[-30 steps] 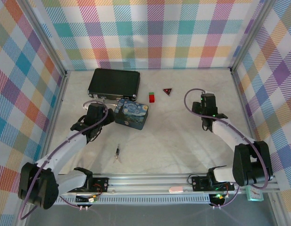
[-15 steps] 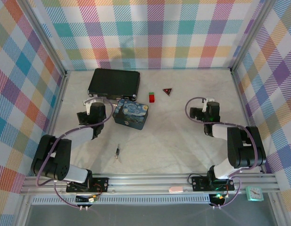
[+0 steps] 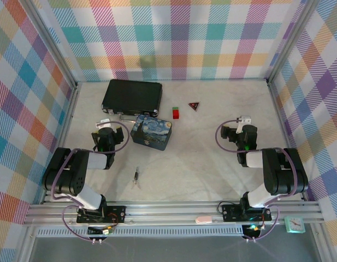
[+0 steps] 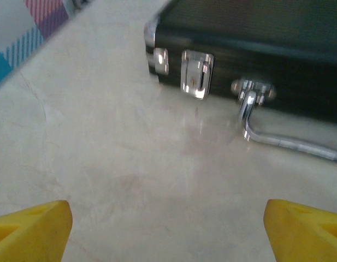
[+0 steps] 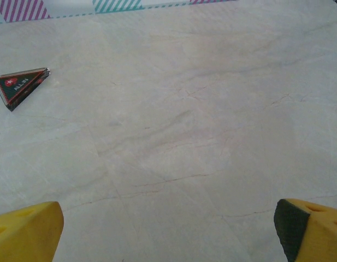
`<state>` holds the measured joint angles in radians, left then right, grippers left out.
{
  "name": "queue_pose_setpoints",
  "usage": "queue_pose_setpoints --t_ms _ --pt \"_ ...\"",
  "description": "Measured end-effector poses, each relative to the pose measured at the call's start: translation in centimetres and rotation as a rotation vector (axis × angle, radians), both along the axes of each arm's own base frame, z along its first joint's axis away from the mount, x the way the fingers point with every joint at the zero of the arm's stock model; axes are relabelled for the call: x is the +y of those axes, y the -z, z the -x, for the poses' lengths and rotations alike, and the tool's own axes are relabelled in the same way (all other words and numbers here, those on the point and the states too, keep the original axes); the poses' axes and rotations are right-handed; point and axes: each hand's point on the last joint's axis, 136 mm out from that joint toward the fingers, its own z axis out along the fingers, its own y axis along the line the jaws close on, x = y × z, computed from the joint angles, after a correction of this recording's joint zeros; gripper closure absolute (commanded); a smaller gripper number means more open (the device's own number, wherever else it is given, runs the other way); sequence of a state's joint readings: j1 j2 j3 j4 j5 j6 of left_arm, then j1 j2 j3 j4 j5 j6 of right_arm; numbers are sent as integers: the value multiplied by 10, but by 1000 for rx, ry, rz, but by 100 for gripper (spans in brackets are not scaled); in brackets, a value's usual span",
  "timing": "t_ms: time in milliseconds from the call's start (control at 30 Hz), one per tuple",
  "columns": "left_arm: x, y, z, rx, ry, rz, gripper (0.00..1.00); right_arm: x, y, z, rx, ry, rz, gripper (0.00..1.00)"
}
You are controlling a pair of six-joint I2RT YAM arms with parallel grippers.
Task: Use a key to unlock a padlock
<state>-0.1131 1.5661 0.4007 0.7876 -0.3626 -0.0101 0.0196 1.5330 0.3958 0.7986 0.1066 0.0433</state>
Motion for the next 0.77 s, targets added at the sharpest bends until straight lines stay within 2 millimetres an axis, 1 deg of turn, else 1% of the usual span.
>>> queue_pose_setpoints --t_ms 100,267,533,767 --pt "-2 2 0 -7 17 11 10 1 -1 -1 -6 -7 -2 1" --pt "-6 -5 -4 -42 35 23 8 6 -2 -1 -6 -35 -8 1" --pt "-8 -8 -6 -55 47 29 0 8 -2 -1 -7 -44 -12 1" --pt "-8 -8 -6 -55 49 30 0 8 -2 -1 -6 -44 -12 1"
